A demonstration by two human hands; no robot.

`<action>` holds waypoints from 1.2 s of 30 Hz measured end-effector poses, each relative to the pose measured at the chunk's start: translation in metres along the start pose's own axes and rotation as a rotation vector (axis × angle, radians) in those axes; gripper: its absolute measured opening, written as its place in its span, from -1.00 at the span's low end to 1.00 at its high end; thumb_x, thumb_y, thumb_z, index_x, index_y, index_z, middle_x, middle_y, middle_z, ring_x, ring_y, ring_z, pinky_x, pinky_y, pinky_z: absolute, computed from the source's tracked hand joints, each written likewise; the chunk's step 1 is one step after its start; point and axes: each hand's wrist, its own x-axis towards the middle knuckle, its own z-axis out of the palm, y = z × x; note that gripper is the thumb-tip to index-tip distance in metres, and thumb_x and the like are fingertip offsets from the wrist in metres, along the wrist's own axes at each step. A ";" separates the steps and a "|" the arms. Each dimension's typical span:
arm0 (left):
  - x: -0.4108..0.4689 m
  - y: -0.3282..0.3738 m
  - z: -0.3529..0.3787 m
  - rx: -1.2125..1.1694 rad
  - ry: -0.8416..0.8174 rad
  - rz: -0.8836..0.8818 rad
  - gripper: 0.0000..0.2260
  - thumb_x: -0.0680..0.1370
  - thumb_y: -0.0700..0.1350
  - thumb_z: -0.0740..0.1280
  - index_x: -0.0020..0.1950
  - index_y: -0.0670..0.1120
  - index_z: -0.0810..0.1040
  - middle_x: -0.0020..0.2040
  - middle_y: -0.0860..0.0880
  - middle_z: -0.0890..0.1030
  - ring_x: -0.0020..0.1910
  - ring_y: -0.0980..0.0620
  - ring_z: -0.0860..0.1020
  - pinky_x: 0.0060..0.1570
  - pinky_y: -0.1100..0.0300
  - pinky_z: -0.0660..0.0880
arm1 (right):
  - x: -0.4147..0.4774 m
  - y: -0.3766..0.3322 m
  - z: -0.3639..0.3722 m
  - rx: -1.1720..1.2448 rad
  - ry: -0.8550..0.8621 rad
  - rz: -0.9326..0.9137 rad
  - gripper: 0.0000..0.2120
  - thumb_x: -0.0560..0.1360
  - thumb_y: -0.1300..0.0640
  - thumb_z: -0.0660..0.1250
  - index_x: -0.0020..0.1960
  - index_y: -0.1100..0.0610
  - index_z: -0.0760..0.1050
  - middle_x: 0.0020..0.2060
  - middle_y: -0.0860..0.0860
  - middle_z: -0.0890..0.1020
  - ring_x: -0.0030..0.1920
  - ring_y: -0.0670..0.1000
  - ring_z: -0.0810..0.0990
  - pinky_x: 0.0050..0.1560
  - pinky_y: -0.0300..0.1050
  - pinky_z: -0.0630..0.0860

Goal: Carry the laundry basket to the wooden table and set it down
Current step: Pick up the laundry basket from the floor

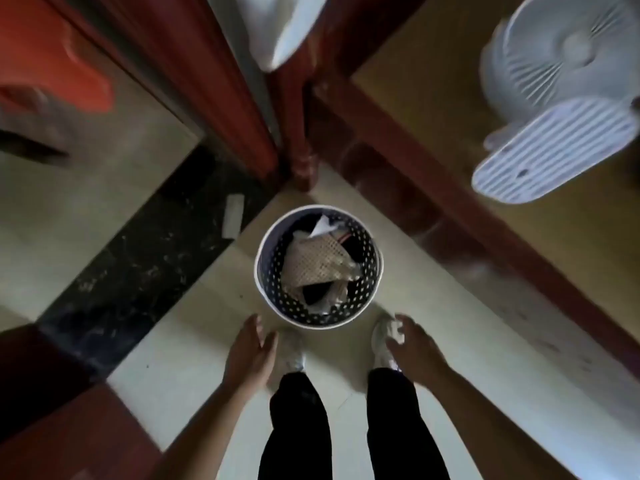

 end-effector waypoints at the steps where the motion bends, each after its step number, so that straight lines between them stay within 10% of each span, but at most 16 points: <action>1: 0.020 -0.004 0.009 -0.048 0.045 -0.004 -0.46 0.63 -0.09 0.34 0.56 -0.24 0.31 0.46 -0.25 0.51 0.37 -0.21 0.56 0.32 -0.01 0.46 | 0.022 -0.003 0.006 0.071 0.054 -0.002 -0.39 0.58 0.05 0.33 0.58 0.08 0.25 0.41 0.20 0.52 0.39 0.21 0.54 0.33 0.01 0.48; 7: 0.112 -0.005 0.041 -0.356 0.150 -0.110 -0.39 0.55 -0.10 0.42 0.54 -0.23 0.30 0.46 -0.22 0.50 0.42 -0.17 0.51 0.40 -0.06 0.43 | 0.113 -0.035 0.020 0.307 0.259 -0.018 -0.31 0.60 -0.06 0.31 0.63 0.08 0.13 0.49 0.21 0.40 0.39 0.27 0.51 0.36 0.16 0.47; 16: 0.122 -0.002 0.041 -0.391 0.141 -0.191 -0.66 0.53 -0.08 0.40 0.26 -0.19 0.51 0.14 -0.13 0.67 0.08 -0.14 0.66 0.07 0.00 0.58 | 0.125 -0.047 0.009 0.342 0.264 0.035 -0.62 0.59 0.01 0.30 0.36 0.14 0.46 0.25 0.16 0.63 0.24 0.24 0.58 0.13 -0.03 0.46; 26: -0.025 0.033 -0.046 -0.422 0.164 -0.212 -0.83 0.58 -0.17 0.34 0.15 -0.16 0.51 -0.10 -0.01 0.60 -0.08 -0.04 0.56 -0.16 0.16 0.46 | -0.032 -0.069 -0.052 0.365 0.166 -0.019 -0.58 0.48 -0.16 0.39 0.23 0.05 0.58 0.15 0.06 0.58 0.22 0.11 0.58 0.29 0.07 0.51; 32: -0.162 0.068 -0.134 -0.526 0.174 -0.190 -0.70 0.58 -0.14 0.36 0.27 -0.22 0.52 0.09 -0.12 0.62 0.04 -0.14 0.60 -0.19 0.21 0.46 | -0.180 -0.092 -0.110 0.416 0.222 -0.077 -0.72 0.44 -0.11 0.41 -0.11 0.12 0.60 -0.10 0.08 0.66 -0.06 0.08 0.65 -0.18 -0.12 0.45; 36: -0.244 0.090 -0.196 -0.613 0.157 -0.082 -0.61 0.46 -0.06 0.39 0.28 -0.04 0.50 0.23 -0.13 0.65 0.21 -0.16 0.63 0.19 -0.02 0.56 | -0.284 -0.108 -0.151 0.461 0.307 -0.173 -0.72 0.47 -0.08 0.40 -0.11 0.15 0.58 -0.01 0.05 0.61 -0.03 0.01 0.57 -0.13 -0.15 0.40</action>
